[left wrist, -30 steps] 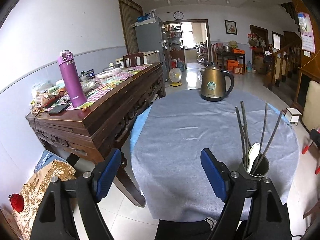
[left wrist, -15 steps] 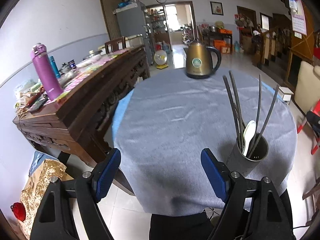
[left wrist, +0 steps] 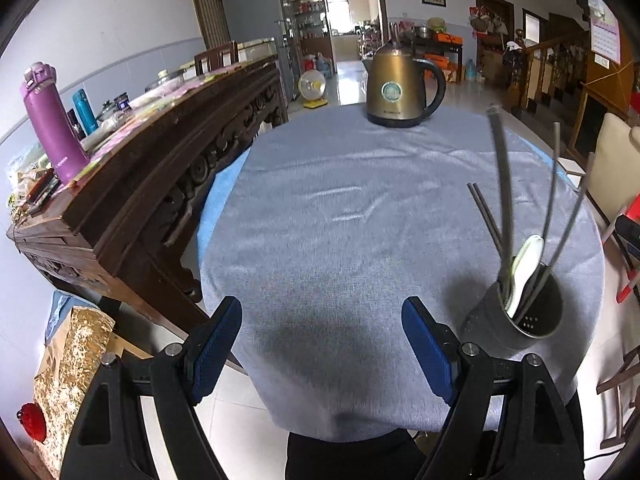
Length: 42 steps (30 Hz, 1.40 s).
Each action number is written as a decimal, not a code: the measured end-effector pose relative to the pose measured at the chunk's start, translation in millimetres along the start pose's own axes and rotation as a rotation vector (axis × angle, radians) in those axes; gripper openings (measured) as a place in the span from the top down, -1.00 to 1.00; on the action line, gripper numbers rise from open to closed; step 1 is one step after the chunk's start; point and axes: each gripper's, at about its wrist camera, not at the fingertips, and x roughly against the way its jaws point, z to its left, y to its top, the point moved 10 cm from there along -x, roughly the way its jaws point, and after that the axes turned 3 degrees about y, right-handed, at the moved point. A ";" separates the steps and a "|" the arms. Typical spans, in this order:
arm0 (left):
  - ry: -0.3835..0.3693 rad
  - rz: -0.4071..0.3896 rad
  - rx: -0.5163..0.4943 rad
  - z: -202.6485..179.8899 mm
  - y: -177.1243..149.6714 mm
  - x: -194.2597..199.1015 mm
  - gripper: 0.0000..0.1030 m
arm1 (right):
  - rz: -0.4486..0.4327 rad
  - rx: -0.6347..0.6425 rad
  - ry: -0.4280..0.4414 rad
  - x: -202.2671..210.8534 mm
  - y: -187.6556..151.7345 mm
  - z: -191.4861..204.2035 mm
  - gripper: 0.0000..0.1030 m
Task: Organize utensils
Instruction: 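Move both tools to the last chopsticks and grasp one with the left tool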
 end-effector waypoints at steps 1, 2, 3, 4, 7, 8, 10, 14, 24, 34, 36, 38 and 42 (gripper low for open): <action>0.000 0.007 0.001 0.3 1.0 -4.2 -0.60 | 0.008 -0.002 -0.002 -5.0 0.7 -1.0 -0.44; 0.001 0.013 0.001 0.0 1.9 -7.8 -0.60 | 0.012 -0.003 -0.003 -8.8 0.9 -2.3 -0.44; 0.002 0.020 -0.001 -0.1 2.7 -11.8 -0.60 | 0.018 -0.004 -0.005 -13.5 1.8 -3.5 -0.44; 0.006 0.028 -0.003 -0.4 3.4 -16.4 -0.60 | 0.021 -0.005 -0.008 -17.7 2.8 -4.5 -0.44; 0.010 0.049 -0.005 -1.2 6.1 -28.1 -0.60 | 0.035 -0.011 -0.013 -30.7 6.2 -9.5 -0.44; 0.012 0.054 -0.006 -1.0 7.3 -31.9 -0.60 | 0.041 -0.016 -0.014 -35.5 7.5 -11.3 -0.44; 0.022 0.070 -0.008 -0.6 9.2 -41.1 -0.60 | 0.057 -0.028 -0.014 -46.8 10.2 -15.2 -0.44; 0.030 0.107 -0.008 2.6 14.7 -63.8 -0.60 | 0.075 -0.054 -0.011 -65.1 13.9 -24.7 -0.44; -0.036 0.160 -0.012 1.3 53.1 -138.4 -0.60 | 0.149 -0.173 0.034 -116.4 14.1 -52.0 -0.13; -0.261 0.127 -0.112 -89.8 100.4 -185.2 -0.60 | 0.204 -0.228 0.052 -147.4 0.2 -71.3 -0.02; -0.323 0.136 -0.138 -117.9 107.8 -194.2 -0.60 | 0.215 -0.241 0.053 -151.2 -4.0 -76.1 -0.02; -0.361 0.145 -0.162 -138.1 113.2 -201.7 -0.60 | 0.223 -0.255 0.052 -153.7 -6.8 -81.9 -0.02; -0.417 0.161 -0.203 -180.1 124.5 -215.4 -0.60 | 0.222 -0.267 0.057 -153.5 -8.3 -90.3 -0.02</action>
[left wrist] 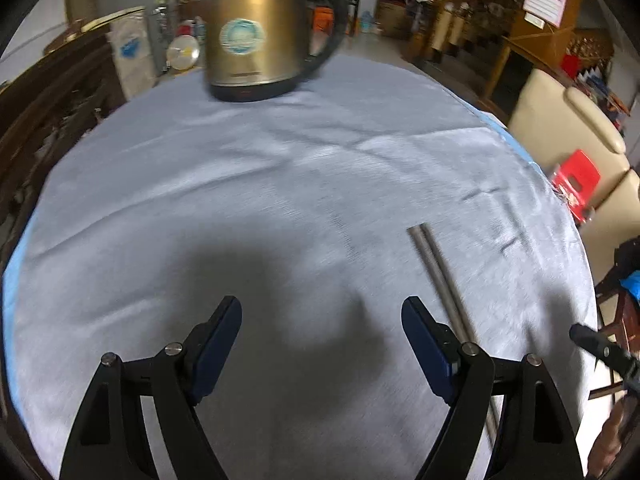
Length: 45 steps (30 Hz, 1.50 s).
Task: Organize utensils
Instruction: 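Move both tools to the last chopsticks and grasp one with the left tool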
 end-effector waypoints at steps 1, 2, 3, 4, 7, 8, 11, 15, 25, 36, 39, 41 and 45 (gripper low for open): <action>-0.010 0.002 -0.003 -4.6 2.5 -3.9 -0.60 | -0.001 -0.002 0.003 0.2 0.7 -1.2 -0.02; -0.028 0.008 -0.011 -11.2 5.7 -9.1 -0.60 | -0.005 -0.004 0.007 1.3 1.7 -2.5 -0.02; -0.044 0.017 -0.017 -16.8 7.6 -14.4 -0.60 | -0.007 -0.005 0.009 2.0 2.4 -3.2 -0.02; -0.051 0.024 -0.018 -21.6 9.4 -20.0 -0.60 | -0.009 -0.006 0.012 2.7 3.4 -4.1 -0.02; -0.061 0.055 -0.019 -31.0 10.1 -32.8 -0.60 | -0.010 -0.009 0.019 3.4 4.6 -6.1 -0.02; -0.061 0.064 -0.018 -32.9 10.8 -38.7 -0.60 | -0.010 -0.011 0.020 3.6 4.1 -7.1 -0.02; -0.059 0.082 -0.017 -37.1 12.0 -48.3 -0.60 | -0.007 -0.020 0.022 4.0 3.0 -11.8 -0.02; -0.033 0.081 -0.036 -40.2 15.3 -54.2 -0.60 | -0.005 -0.035 0.024 3.3 2.1 -17.3 -0.02; -0.010 0.103 -0.082 -49.5 19.7 -59.1 -0.63 | -0.004 -0.053 0.032 3.2 2.2 -23.8 -0.02; 0.060 0.173 -0.128 -29.9 6.8 -53.4 -0.68 | -0.012 -0.076 0.041 10.1 2.0 -28.8 -0.02; 0.068 0.182 -0.114 -17.9 -0.9 -47.1 -0.68 | -0.005 -0.065 0.044 9.0 -0.4 -27.2 -0.02; 0.071 0.186 -0.104 -8.5 -7.9 -42.2 -0.67 | 0.000 -0.063 0.047 7.2 -1.6 -25.7 -0.02; 0.076 0.186 -0.067 9.8 -18.4 -32.1 -0.52 | 0.003 -0.057 0.049 5.2 -2.6 -23.0 -0.02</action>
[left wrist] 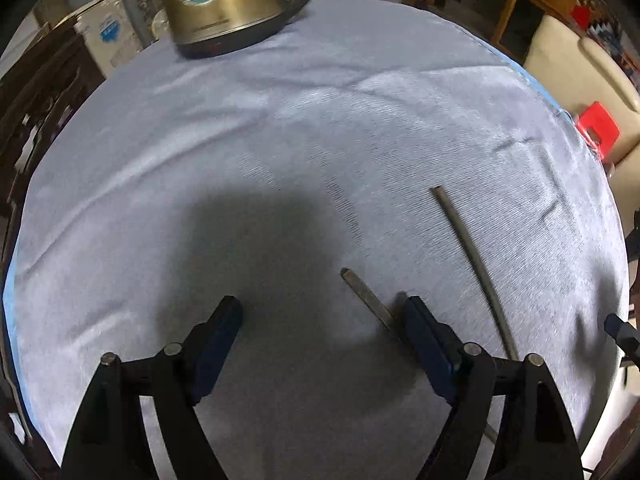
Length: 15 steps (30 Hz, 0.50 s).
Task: Organize utensils
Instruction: 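Move both tools to the last chopsticks and grasp one with the left tool, then lift the chopstick with the left tool while the right tool grasps the other chopstick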
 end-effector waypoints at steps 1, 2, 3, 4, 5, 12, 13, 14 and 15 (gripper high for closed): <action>0.001 -0.005 0.013 3.9 -2.0 2.2 -0.47 | 0.001 0.002 0.001 -0.4 -0.5 0.7 -0.02; 0.000 -0.009 0.032 6.8 -3.3 4.1 -0.42 | 0.002 0.007 0.000 -1.4 -1.3 2.2 -0.02; -0.001 -0.012 0.047 8.8 -4.2 5.0 -0.40 | 0.005 0.012 -0.001 -2.9 -2.1 3.3 -0.02; 0.001 -0.016 0.063 9.5 -4.8 5.9 -0.35 | 0.008 0.015 -0.003 -4.3 -3.1 4.4 -0.02; 0.005 -0.023 0.072 10.1 -4.7 6.2 -0.25 | 0.014 0.019 -0.004 -6.9 -4.5 6.5 -0.02; -0.016 -0.103 0.078 0.5 1.8 12.4 0.69 | 0.027 0.128 -0.022 -22.3 4.1 32.4 -0.02; -0.034 -0.113 0.081 1.5 2.6 12.6 0.72 | 0.030 0.144 -0.025 -24.9 6.2 36.3 -0.02; -0.047 -0.121 0.081 2.7 3.0 12.6 0.75 | 0.032 0.166 -0.026 -29.2 10.4 42.2 -0.02; -0.065 -0.123 0.082 3.4 3.0 12.6 0.74 | 0.036 0.180 -0.025 -32.7 12.6 46.0 -0.02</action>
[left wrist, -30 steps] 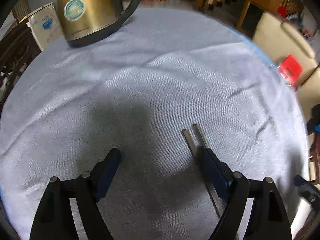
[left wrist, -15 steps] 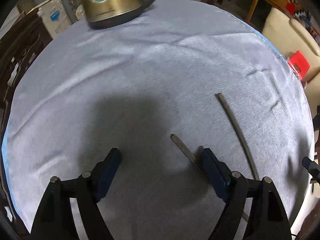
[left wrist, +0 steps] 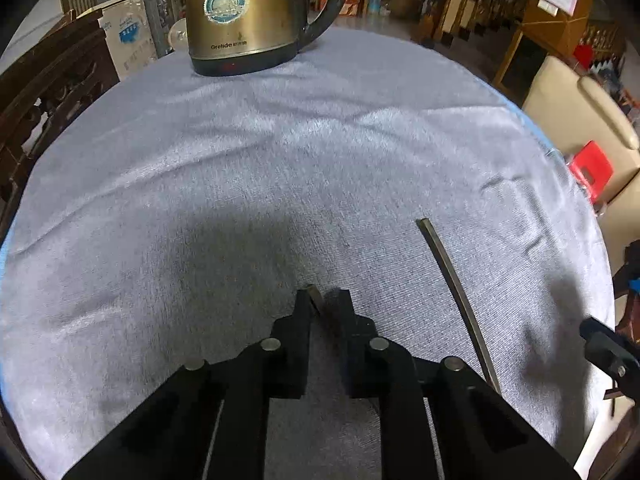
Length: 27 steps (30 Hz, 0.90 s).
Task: Organize utensils
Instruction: 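Lift the chopstick with the left tool while the right tool grasps the other chopstick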
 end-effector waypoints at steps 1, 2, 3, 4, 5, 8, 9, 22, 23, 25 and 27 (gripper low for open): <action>-0.018 0.001 0.005 3.7 -1.3 2.0 0.74 | 0.016 0.029 0.001 -7.8 4.7 6.7 -0.02; -0.023 0.004 0.007 5.2 -1.8 1.5 0.74 | 0.027 0.049 -0.003 -13.8 7.3 10.6 -0.02; -0.028 0.007 0.005 2.4 -2.2 -1.0 0.73 | 0.035 0.065 -0.006 -19.1 10.0 14.9 -0.02; -0.036 0.008 0.005 2.9 -1.6 -0.6 0.73 | 0.050 0.089 -0.005 -27.1 13.1 21.7 -0.02; -0.038 0.009 0.008 6.6 -2.3 0.5 0.72 | 0.059 0.106 -0.004 -31.8 13.9 26.2 -0.02; -0.030 0.011 0.038 21.6 -5.6 3.9 0.71 | 0.080 0.175 -0.011 -50.6 19.8 44.1 -0.02; -0.026 0.013 0.050 27.2 -4.4 2.2 0.72 | 0.089 0.197 -0.018 -58.5 22.2 50.1 -0.02; -0.026 0.040 0.179 84.9 -7.3 26.8 0.70 | 0.242 0.323 -0.137 -124.7 41.2 77.9 -0.04; -0.023 0.045 0.193 89.2 -7.8 28.7 0.64 | 0.260 0.336 -0.157 -127.6 40.7 78.8 -0.04; -0.014 0.063 0.216 96.5 -11.0 30.4 0.47 | 0.306 0.373 -0.211 -135.2 36.8 78.3 -0.03; -0.022 0.100 0.242 95.9 -14.3 27.3 0.26 | 0.307 0.414 -0.257 -137.4 36.4 79.1 0.08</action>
